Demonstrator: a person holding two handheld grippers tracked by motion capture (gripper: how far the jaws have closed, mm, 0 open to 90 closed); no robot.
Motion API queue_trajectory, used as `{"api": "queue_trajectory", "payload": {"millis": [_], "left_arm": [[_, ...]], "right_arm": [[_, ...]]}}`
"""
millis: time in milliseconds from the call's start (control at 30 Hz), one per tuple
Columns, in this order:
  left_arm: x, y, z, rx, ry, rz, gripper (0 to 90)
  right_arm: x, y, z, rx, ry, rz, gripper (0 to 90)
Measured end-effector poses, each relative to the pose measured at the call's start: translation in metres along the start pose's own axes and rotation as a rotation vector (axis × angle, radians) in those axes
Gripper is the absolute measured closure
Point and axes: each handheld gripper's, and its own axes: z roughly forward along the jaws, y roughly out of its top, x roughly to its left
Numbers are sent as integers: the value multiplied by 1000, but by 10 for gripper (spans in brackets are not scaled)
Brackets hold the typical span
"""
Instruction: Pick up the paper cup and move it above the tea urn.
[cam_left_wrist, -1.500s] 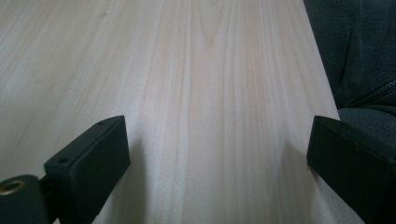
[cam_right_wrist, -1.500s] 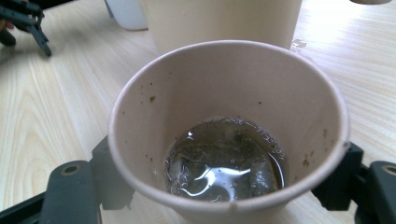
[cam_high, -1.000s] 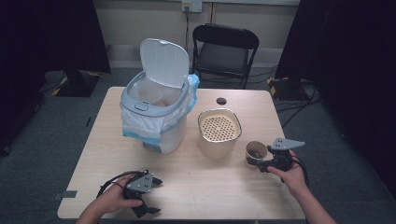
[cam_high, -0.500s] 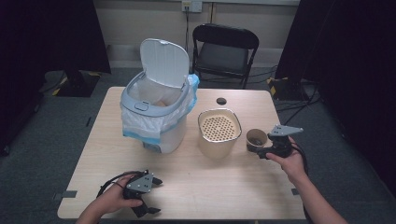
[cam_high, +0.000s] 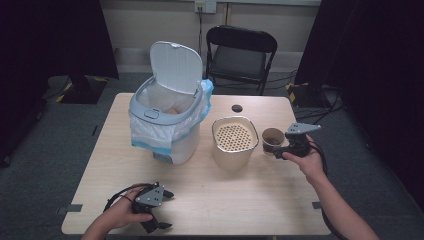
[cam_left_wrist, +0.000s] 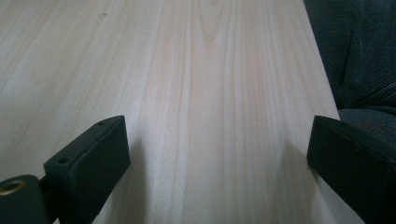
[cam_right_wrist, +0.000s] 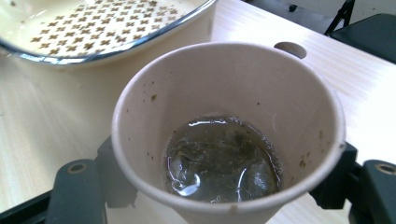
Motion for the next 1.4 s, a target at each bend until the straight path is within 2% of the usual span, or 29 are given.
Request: {"api": "queue_trajectory", "payload": {"millis": [400,867,1067,1400], "left_arm": [[0,0,0,3,1,-1,52],[0,0,0,5,1,-2,51],[0,0,0,5,0,-2,51],[0,0,0,-2,2,2,51]], "right_arm": [[-16,18,5,8,-23,-17,267],[-34,39,13,-9,-38,5,268],[-37,50,17,0,-47,-4,269],[-40,71,23,-14,-40,-11,269]]}}
